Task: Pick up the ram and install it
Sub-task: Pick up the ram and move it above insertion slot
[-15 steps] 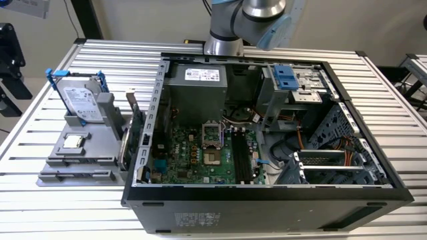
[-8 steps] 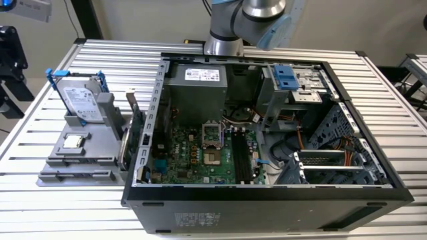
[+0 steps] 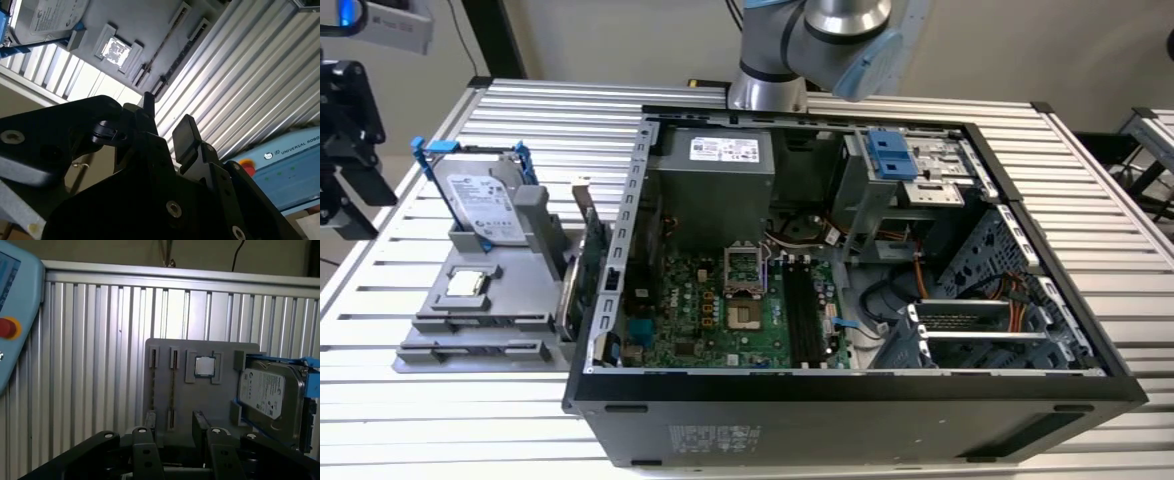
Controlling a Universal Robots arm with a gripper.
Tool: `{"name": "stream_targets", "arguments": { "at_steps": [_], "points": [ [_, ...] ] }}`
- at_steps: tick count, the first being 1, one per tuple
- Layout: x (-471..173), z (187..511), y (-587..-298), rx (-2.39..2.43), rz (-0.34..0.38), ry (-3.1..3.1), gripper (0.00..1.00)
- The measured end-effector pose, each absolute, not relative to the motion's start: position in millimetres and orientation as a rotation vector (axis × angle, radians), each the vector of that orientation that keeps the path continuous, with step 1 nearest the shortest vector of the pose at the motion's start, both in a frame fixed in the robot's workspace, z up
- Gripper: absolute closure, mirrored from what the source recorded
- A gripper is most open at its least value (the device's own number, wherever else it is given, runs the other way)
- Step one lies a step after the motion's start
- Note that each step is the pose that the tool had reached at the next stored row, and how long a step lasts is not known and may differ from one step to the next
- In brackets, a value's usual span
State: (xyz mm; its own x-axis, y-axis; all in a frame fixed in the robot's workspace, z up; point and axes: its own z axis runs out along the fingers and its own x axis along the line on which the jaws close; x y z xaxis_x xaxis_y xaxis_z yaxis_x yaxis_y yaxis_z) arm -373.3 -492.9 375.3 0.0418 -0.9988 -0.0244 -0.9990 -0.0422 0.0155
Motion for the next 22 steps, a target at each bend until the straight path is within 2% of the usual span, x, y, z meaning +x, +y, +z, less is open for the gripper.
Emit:
{"name": "stream_targets", "arguments": {
  "at_steps": [22],
  "points": [
    [-373,355,-491,-2.266,0.041,2.164,0.00]
  ]
}}
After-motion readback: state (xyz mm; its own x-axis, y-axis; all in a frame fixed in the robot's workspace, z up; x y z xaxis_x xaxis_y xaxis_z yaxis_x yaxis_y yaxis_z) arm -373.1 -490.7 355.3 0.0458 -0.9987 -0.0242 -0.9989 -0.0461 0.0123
